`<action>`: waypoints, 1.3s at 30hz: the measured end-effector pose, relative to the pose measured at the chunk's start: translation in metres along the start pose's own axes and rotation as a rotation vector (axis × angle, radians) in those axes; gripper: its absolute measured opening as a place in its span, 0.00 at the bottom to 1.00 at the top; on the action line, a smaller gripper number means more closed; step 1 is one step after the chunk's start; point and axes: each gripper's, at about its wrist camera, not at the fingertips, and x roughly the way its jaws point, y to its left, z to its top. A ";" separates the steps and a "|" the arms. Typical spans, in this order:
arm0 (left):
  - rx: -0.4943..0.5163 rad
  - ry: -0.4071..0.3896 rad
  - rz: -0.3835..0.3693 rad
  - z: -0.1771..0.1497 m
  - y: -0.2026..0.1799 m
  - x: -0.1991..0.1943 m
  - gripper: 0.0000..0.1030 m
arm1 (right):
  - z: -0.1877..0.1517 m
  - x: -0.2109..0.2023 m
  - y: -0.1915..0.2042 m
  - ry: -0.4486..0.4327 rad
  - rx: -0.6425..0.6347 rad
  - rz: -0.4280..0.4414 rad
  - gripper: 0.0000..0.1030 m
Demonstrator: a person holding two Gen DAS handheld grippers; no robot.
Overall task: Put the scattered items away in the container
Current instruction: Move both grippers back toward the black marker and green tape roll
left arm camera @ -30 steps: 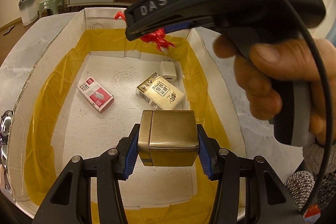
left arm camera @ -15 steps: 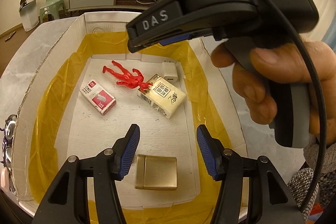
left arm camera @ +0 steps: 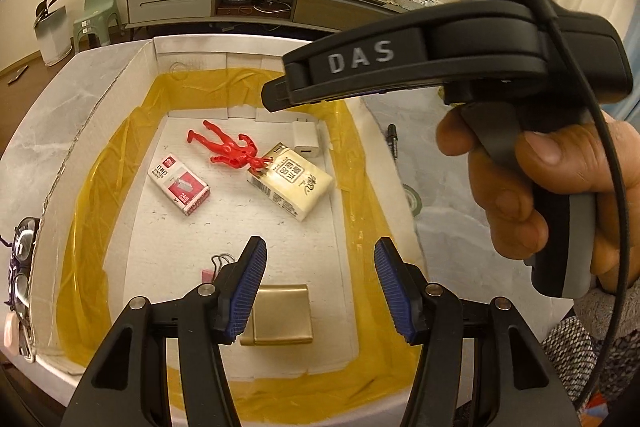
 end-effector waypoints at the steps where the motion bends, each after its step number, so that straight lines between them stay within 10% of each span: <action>1: 0.002 -0.002 0.001 0.000 -0.002 -0.002 0.56 | -0.003 -0.006 0.000 -0.010 0.002 0.008 0.50; 20: 0.035 -0.042 -0.004 -0.009 -0.047 -0.037 0.56 | -0.079 -0.093 -0.027 -0.144 0.107 0.114 0.50; 39: 0.145 0.014 -0.044 -0.009 -0.137 0.010 0.56 | -0.160 -0.106 -0.127 -0.162 0.304 0.014 0.50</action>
